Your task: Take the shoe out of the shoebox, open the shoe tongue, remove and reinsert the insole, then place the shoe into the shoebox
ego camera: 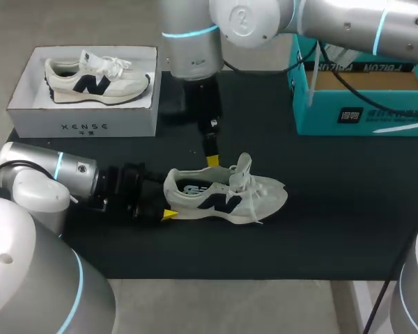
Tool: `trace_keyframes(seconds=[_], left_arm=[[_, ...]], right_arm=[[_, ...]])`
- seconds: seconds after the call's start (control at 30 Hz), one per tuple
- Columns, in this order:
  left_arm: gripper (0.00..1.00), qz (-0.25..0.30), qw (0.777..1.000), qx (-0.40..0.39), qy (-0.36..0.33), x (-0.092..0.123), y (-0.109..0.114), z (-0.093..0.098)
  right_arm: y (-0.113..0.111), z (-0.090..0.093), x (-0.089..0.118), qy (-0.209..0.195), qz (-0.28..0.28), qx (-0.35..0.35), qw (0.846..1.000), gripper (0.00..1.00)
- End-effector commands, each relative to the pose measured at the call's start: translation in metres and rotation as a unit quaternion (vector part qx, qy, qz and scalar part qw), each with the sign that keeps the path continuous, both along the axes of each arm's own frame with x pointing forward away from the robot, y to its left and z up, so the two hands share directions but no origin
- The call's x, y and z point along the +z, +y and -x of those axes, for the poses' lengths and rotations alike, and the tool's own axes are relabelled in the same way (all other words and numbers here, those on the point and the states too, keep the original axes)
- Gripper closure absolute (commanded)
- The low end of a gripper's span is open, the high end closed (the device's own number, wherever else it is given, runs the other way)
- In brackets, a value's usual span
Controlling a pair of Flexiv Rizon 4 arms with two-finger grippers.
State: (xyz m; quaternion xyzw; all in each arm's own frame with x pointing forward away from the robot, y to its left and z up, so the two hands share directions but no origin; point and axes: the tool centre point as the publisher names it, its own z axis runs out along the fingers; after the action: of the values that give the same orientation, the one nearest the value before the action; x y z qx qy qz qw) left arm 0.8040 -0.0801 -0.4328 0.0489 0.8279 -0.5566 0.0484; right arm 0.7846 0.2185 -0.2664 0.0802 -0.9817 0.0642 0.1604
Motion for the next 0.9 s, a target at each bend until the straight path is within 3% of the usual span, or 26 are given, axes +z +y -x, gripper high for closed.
trace_keyframes(seconds=[0.03, 0.17, 0.37, 0.9], left_arm=[[1.0, 0.0, 1.0, 0.001, -0.001, -0.004, -0.002, 0.002], [1.0, 0.0, 1.0, 0.001, -0.001, -0.004, -0.002, 0.002], [1.0, 0.0, 1.0, 0.001, -0.001, -0.004, -0.002, 0.002], [1.0, 0.0, 1.0, 0.001, -0.001, -0.004, -0.002, 0.002]], right_arm=[[0.006, -0.001, -0.003, -0.016, 0.04, -0.03, 0.999, 1.0], [0.006, 0.0, -0.006, -0.045, 0.046, -0.084, 0.994, 1.0], [0.004, -0.001, -0.012, -0.052, 0.05, -0.139, 0.988, 1.0], [0.0, -0.01, -0.05, -0.065, 0.03, -0.174, 0.982, 1.0]])
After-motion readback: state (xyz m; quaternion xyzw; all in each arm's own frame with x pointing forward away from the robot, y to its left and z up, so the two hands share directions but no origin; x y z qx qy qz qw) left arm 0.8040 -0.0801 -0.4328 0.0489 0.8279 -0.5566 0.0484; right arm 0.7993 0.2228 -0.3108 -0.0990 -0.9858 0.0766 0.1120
